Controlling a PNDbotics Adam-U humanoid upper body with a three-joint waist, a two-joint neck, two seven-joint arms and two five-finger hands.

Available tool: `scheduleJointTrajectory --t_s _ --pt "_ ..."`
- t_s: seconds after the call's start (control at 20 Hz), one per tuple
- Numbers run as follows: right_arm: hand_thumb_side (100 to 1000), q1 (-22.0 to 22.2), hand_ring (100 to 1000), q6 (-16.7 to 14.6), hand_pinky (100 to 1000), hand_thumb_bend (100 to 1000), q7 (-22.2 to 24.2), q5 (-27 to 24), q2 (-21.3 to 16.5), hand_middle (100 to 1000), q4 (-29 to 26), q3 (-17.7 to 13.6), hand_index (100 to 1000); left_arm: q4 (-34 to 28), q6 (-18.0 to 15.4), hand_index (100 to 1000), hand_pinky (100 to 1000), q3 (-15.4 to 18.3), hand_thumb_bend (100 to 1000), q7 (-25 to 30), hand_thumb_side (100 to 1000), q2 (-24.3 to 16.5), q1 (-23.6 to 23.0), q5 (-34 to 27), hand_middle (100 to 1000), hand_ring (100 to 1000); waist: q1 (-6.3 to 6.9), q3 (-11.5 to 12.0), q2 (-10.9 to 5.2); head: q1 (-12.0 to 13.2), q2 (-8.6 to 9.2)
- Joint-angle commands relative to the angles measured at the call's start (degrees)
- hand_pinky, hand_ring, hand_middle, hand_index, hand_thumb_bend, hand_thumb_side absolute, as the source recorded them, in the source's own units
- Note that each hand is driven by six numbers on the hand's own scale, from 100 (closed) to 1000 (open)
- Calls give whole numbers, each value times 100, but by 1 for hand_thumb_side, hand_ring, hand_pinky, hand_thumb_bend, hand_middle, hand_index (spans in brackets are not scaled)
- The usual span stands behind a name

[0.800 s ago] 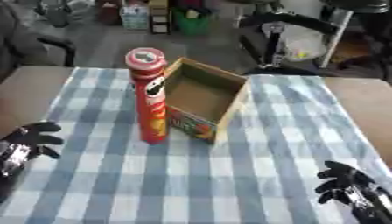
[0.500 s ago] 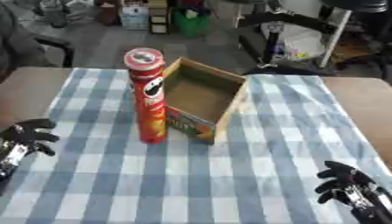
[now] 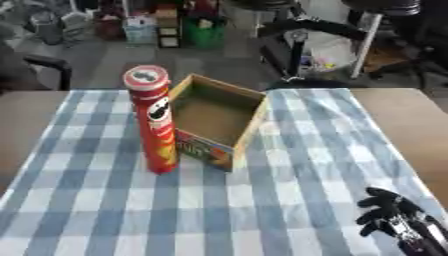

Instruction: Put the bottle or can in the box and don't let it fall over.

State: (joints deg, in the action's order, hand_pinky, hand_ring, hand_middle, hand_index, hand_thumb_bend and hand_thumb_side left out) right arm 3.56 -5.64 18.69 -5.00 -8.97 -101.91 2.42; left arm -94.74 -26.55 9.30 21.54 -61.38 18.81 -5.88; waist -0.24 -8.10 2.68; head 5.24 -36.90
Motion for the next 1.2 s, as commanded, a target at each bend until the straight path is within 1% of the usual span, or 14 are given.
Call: scheduleJointTrajectory --t_s 0.05,0.2,0.25,0.3,0.35,0.45,0.55,0.65,0.75,1.0,1.2 --pt "602 -57 585 -8 497 100 40 19 -140 655 -66 29 829 627 -528 929 795 -548 321 415 600 -581 761 422 845 809 37 -50 -87 48 65" --pt "602 -60 585 -9 496 100 75 6 -175 655 -68 61 829 1209 -933 944 837 -1114 398 1060 609 -302 1761 906 865 829 61 -127 -112 71 42" --pt "602 -61 585 -9 496 100 82 0 -188 655 -71 66 830 1410 -1042 946 843 -1278 409 1313 613 -160 2076 1082 869 832 69 -145 -116 61 49" --pt "603 -61 585 -9 497 100 87 -5 -198 655 -73 70 830 1606 -1141 950 863 -1427 442 1563 616 6 2379 1265 877 841 76 -161 -121 51 57" --pt "603 -60 585 -8 497 100 92 -10 -205 655 -73 75 830 1802 -1237 950 863 -1563 444 1810 617 195 2667 1452 877 842 80 -170 -126 38 64" --pt "604 -63 585 -2 496 100 113 -21 -208 656 -68 96 830 2173 -1432 950 867 -1770 463 2237 627 595 3141 1718 881 845 83 -188 -132 33 75" --pt "605 -76 585 1 496 100 146 -29 -204 656 -60 126 830 2535 -1581 952 868 -1889 483 2597 643 970 3525 1957 884 849 76 -212 -134 60 80" --pt "605 -90 585 0 497 100 169 -47 -200 656 -57 139 830 2819 -1696 953 865 -1950 504 2833 661 1260 3760 2162 886 855 66 -240 -137 92 70" --pt "606 -102 586 0 497 100 174 -66 -198 656 -54 139 830 3026 -1777 954 856 -2017 524 2983 681 1470 3884 2368 886 860 60 -270 -138 113 61" --pt "608 -125 586 4 497 100 186 -105 -200 656 -50 145 830 3368 -1979 950 816 -2254 563 3041 698 1802 3990 3071 879 858 54 -318 -138 159 22" --pt "609 -131 586 6 497 100 207 -104 -192 656 -42 162 830 3614 -2134 946 803 -2331 575 3042 702 2022 4016 3534 871 849 41 -335 -130 163 28"
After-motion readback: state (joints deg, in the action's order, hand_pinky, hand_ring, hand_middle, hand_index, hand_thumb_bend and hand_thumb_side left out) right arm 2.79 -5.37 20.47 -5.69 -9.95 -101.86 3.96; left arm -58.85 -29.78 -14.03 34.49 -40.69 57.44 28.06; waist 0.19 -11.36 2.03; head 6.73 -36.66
